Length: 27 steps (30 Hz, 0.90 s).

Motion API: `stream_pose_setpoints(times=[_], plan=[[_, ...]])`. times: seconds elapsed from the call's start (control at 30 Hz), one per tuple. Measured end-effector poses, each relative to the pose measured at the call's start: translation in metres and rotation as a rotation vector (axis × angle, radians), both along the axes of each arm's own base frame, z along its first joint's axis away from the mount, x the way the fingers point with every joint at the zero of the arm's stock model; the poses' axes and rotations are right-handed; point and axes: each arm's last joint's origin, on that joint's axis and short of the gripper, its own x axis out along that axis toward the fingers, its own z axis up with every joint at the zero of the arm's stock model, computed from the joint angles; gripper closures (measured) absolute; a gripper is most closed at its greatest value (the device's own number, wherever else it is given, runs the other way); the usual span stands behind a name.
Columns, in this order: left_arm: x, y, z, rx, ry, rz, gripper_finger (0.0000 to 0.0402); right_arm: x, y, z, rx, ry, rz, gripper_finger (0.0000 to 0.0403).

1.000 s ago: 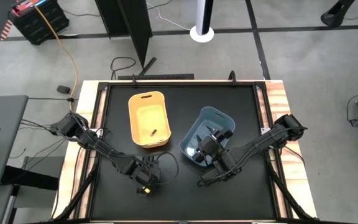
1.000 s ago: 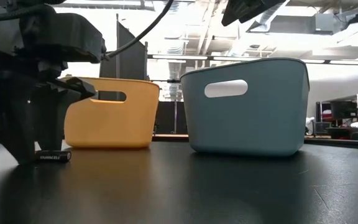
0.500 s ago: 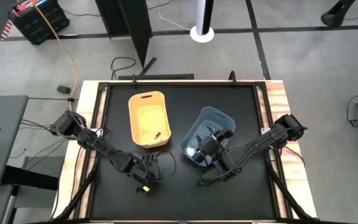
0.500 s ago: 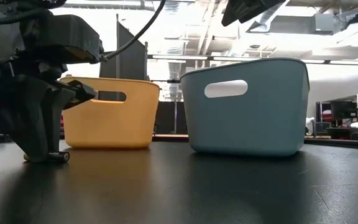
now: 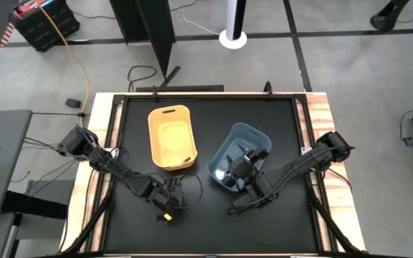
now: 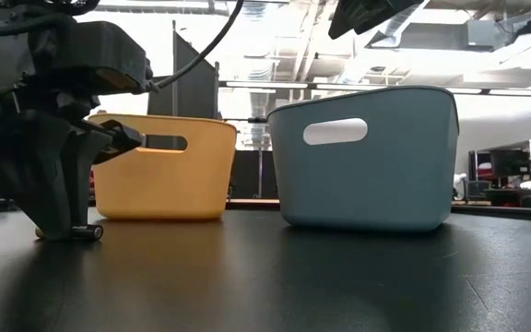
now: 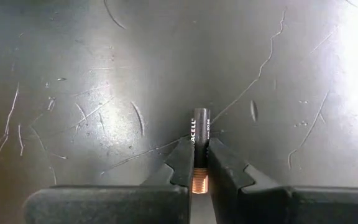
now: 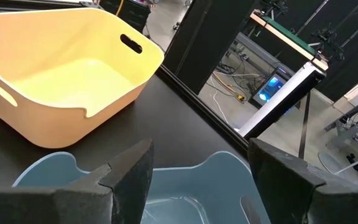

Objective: Sort batteries
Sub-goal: Put the black battery into the yellow bin

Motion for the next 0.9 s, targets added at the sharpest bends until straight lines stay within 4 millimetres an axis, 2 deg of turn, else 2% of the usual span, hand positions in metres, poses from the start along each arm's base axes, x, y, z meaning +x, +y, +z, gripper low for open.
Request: stream_pose_setpoints(times=[0.33,0.9], plan=[[-0.0012,0.0007,0.0093,-0.016,-0.028,-0.001,0.0383,0.0,0.0,0.0,0.0,0.0,0.0,0.0124],[-0.001,0.0005,0.0103,-0.017,-0.033,-0.001,0.0382,0.0,0.0,0.0,0.0,0.0,0.0,0.0124]])
